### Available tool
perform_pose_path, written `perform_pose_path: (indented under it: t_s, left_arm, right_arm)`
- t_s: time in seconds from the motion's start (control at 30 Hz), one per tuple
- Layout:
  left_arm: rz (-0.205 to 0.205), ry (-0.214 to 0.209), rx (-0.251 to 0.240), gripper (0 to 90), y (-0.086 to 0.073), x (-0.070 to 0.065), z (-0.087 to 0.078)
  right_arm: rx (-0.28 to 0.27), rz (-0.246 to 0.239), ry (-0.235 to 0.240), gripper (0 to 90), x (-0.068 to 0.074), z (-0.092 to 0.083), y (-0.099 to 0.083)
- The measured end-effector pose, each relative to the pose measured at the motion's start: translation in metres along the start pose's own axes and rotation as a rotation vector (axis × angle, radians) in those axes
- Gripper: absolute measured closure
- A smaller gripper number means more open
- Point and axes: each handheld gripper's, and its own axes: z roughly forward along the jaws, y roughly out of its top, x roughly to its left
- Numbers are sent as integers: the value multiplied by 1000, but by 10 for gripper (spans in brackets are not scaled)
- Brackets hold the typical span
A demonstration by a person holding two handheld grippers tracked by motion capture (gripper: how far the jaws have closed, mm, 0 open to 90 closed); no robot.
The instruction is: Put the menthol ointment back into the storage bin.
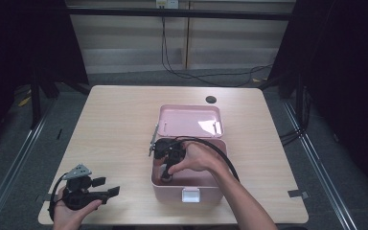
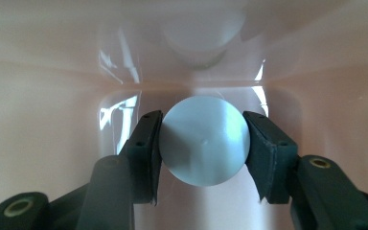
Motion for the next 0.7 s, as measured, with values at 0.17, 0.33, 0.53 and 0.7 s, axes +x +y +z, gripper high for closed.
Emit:
perform_pose_path:
  t_s: [0.17,0.33,0.53,0.7]
  left_arm:
    - [-1,1,-1,265,0,0,0]
    - [0,2,0,265,0,0,0]
    - [0,2,0,265,0,0,0]
    - [-2,2,-2,265,0,0,0]
  right_arm:
    - [-14,10,-6,510,0,0,-1]
    - [-34,17,-4,510,1,0,0]
    - [-31,26,-8,509,0,2,0]
    - [-25,32,-3,504,0,2,-1]
